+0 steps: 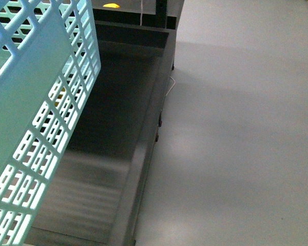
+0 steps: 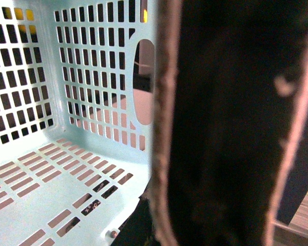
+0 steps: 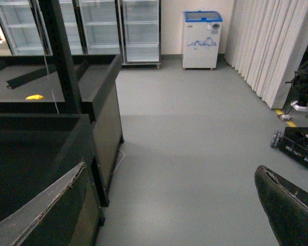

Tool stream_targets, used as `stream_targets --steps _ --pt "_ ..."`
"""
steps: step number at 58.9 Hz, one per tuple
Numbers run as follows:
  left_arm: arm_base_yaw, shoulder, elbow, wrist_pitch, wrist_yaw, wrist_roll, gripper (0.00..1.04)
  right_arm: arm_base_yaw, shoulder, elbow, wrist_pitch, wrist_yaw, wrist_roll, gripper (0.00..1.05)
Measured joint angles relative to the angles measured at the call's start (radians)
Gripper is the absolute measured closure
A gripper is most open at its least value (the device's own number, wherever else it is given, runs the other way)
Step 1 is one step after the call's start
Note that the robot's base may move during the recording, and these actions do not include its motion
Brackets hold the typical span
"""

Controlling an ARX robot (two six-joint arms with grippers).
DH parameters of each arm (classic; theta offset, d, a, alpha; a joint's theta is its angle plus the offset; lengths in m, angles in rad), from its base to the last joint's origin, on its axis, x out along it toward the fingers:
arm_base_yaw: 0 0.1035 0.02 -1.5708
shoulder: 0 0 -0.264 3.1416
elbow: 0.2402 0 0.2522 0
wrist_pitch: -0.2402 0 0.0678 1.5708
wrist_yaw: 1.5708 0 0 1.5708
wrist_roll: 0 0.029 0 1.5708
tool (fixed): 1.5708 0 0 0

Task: Pick mango and avocado into basket

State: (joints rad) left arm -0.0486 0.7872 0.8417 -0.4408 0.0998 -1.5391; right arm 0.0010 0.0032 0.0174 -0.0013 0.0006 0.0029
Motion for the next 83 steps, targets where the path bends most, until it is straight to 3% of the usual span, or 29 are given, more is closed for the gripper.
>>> stream_targets --steps 83 --pt "0.0 0.0 0.0 0.0 -0.002 0.0 1.0 0.0 0.0 0.0 0.0 0.0 0.0 0.09"
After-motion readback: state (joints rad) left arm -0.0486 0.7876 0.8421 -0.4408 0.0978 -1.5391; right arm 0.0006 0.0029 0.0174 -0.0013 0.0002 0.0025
